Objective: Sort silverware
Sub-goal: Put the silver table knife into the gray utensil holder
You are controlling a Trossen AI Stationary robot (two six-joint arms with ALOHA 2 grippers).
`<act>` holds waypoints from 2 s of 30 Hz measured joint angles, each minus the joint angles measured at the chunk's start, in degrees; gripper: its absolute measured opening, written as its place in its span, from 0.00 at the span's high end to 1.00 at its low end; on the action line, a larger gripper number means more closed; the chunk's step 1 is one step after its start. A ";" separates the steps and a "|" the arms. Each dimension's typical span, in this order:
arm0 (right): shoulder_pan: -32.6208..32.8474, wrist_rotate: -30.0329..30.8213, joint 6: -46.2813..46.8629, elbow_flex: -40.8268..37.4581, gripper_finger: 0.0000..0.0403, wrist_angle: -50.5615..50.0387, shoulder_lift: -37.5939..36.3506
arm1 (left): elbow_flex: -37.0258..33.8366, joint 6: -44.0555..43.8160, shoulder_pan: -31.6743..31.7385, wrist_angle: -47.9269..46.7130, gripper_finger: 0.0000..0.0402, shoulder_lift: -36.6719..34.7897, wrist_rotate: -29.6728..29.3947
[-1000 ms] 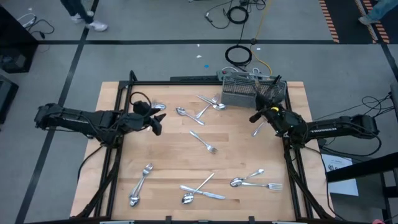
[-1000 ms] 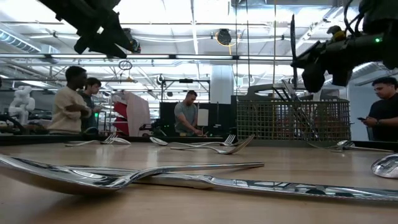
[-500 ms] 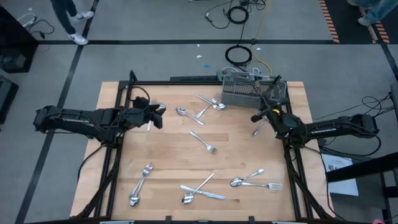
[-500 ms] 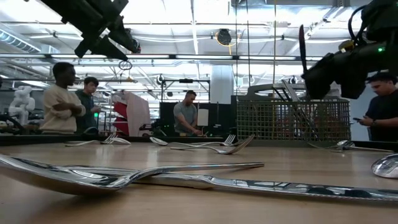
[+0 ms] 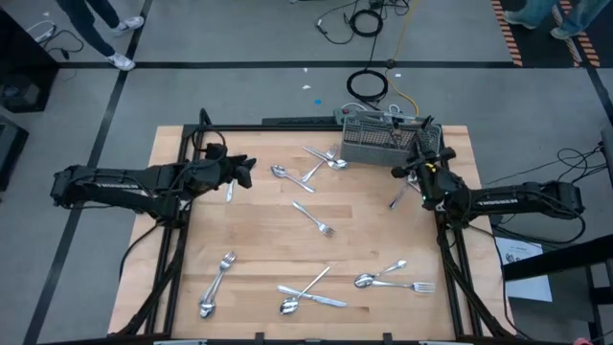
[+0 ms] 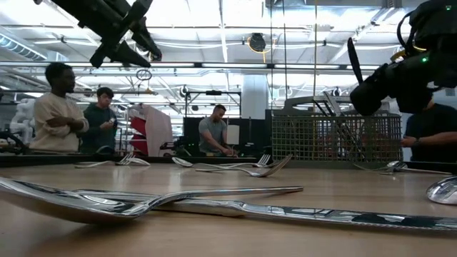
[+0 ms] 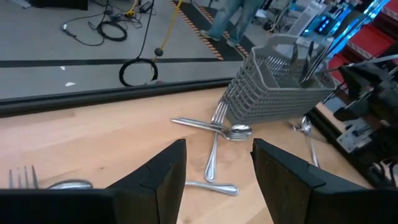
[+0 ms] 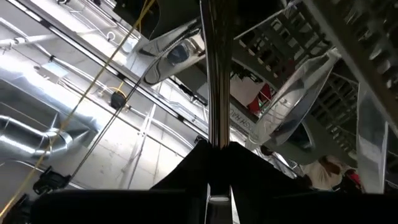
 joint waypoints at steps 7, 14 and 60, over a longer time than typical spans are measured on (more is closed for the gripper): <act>0.02 -6.73 0.35 0.12 0.88 -4.14 0.09 | 0.00 -0.02 0.25 2.15 0.52 0.00 -0.07; -0.44 -8.59 1.53 0.69 0.88 -4.85 0.95 | 0.00 -1.52 0.29 3.06 0.52 0.00 -0.42; -2.38 -17.04 -17.42 7.39 0.48 -5.74 1.31 | 0.00 -2.40 3.61 3.37 0.52 0.00 0.33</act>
